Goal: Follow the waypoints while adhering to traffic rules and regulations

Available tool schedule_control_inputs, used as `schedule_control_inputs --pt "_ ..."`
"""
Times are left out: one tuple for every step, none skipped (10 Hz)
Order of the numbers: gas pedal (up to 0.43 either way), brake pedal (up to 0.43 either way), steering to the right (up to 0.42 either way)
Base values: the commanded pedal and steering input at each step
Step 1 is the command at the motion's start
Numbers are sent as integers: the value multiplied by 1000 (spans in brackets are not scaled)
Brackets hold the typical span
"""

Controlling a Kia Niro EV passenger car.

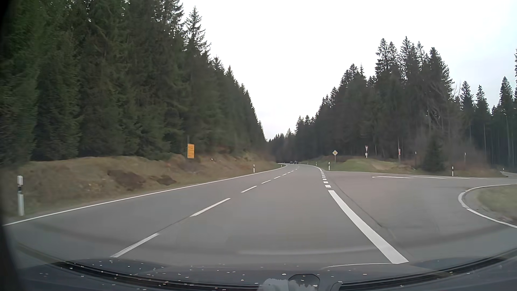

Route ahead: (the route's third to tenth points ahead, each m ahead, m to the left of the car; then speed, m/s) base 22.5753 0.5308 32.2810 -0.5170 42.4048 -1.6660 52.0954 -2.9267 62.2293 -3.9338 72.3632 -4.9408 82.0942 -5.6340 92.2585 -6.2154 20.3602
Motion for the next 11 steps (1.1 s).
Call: schedule_control_inputs --pt "228 0 30" --pt "260 0 30" --pt "268 0 29" --pt "319 0 26" --pt "331 0 22" --pt "339 0 17" --pt "339 0 15" --pt "339 0 14" --pt "339 0 11" --pt "339 0 9" --pt "339 0 8"
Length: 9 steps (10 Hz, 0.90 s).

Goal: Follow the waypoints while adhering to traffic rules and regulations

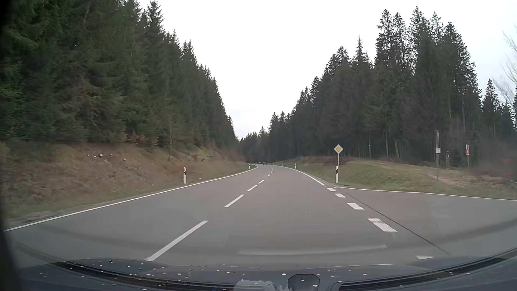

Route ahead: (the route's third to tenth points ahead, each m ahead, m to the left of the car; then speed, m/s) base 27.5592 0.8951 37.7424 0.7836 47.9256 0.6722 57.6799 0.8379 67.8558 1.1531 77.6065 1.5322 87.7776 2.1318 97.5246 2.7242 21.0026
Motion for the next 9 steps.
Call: schedule_control_inputs --pt "339 0 7" --pt "339 0 6" --pt "331 0 6" --pt "339 0 7" --pt "339 0 8" --pt "339 0 9" --pt "339 0 11" --pt "339 0 11" --pt "339 0 11"
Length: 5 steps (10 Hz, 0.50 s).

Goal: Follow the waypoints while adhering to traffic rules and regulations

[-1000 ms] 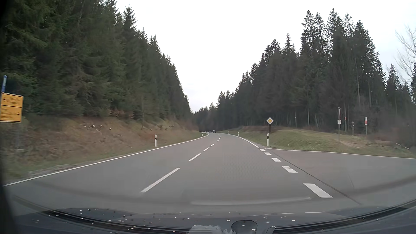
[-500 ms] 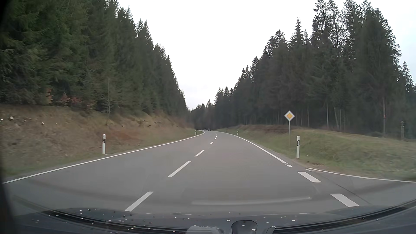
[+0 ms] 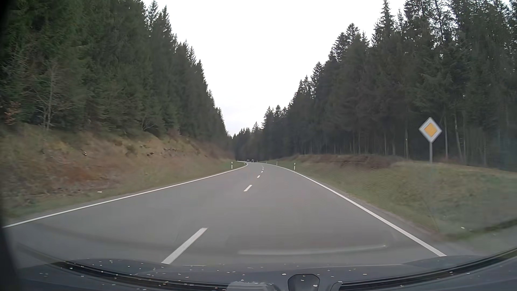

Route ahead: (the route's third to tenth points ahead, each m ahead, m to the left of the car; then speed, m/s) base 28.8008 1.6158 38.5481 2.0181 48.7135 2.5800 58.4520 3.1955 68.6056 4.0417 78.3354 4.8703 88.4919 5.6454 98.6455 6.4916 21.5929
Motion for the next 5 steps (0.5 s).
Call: schedule_control_inputs --pt "339 0 11" --pt "339 0 5" --pt "339 0 0" --pt "339 0 -3" --pt "339 0 -3"
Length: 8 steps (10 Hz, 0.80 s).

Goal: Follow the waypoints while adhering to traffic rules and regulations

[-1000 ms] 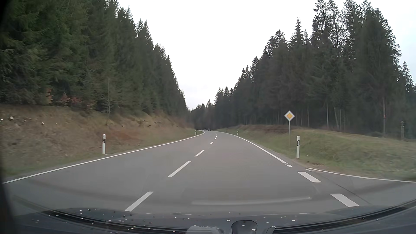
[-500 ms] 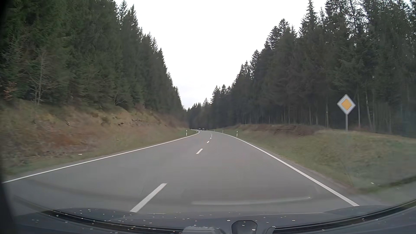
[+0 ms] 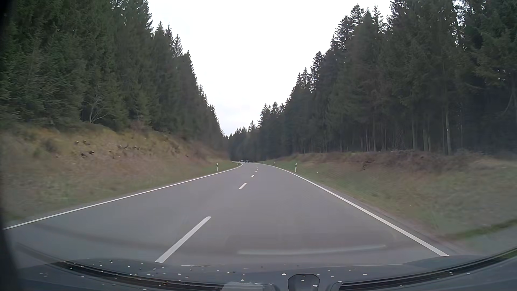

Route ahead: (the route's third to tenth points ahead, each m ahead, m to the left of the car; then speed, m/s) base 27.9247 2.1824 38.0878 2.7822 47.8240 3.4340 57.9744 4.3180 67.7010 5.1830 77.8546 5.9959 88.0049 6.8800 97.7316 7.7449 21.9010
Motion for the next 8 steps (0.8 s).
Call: schedule_control_inputs --pt "331 0 -3" --pt "331 0 -3" --pt "319 0 -3" --pt "319 0 -3" --pt "299 0 -3" --pt "299 0 -4" --pt "299 0 -5" --pt "299 0 -6"
